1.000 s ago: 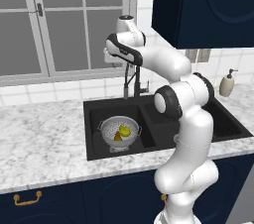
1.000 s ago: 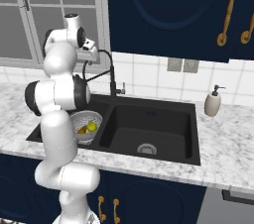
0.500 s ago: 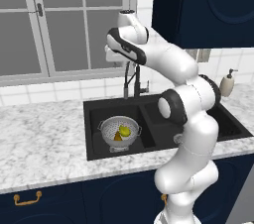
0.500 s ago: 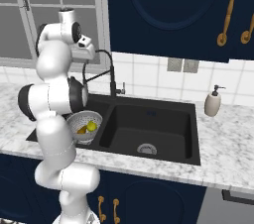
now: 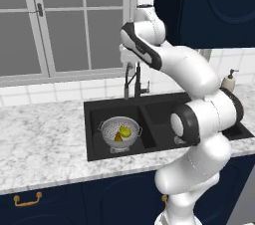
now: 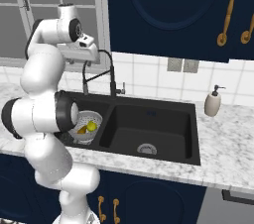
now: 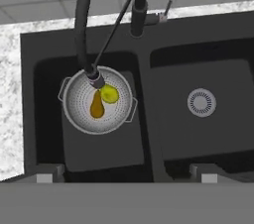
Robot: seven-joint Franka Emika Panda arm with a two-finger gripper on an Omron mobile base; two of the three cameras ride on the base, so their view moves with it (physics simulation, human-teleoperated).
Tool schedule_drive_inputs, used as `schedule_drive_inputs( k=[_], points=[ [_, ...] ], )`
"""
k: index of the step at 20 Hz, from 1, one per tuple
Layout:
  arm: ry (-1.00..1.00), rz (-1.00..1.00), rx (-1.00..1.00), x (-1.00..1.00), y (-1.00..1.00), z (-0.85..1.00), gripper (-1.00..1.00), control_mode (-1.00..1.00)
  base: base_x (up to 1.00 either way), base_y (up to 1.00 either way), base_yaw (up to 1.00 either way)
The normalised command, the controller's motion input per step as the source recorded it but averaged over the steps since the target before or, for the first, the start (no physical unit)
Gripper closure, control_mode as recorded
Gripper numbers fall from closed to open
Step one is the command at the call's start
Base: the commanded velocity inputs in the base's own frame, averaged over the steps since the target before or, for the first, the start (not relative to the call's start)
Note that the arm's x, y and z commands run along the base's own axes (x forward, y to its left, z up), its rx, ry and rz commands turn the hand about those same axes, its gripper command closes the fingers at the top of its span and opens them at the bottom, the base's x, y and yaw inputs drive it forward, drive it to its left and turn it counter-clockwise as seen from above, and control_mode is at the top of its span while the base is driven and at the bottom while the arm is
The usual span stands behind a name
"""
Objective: Put the colander in the sink, put the pear, pear in the colander, and turn on the sink faucet and pour water over the colander.
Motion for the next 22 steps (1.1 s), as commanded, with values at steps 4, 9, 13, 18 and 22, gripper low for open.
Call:
schedule_drive_inputs(
  k=[4,9,13,18,22],
  points=[
    [-0.08,0.0,0.0,-0.87,-0.72,-0.25,-1.0,-1.0,0.0,0.0,0.0],
    [-0.16,0.01,0.0,-0.62,-0.96,-0.43,-1.0,-1.0,0.0,0.0,0.0],
    [-0.17,0.02,0.0,-0.38,-0.86,-0.34,-1.0,-1.0,0.0,0.0,0.0],
    [-0.16,0.0,0.0,-0.04,-0.53,-0.33,-1.0,-1.0,0.0,0.0,0.0],
    [-0.27,0.01,0.0,-0.01,-0.12,-0.44,-1.0,-1.0,0.0,0.0,0.0]
  ],
)
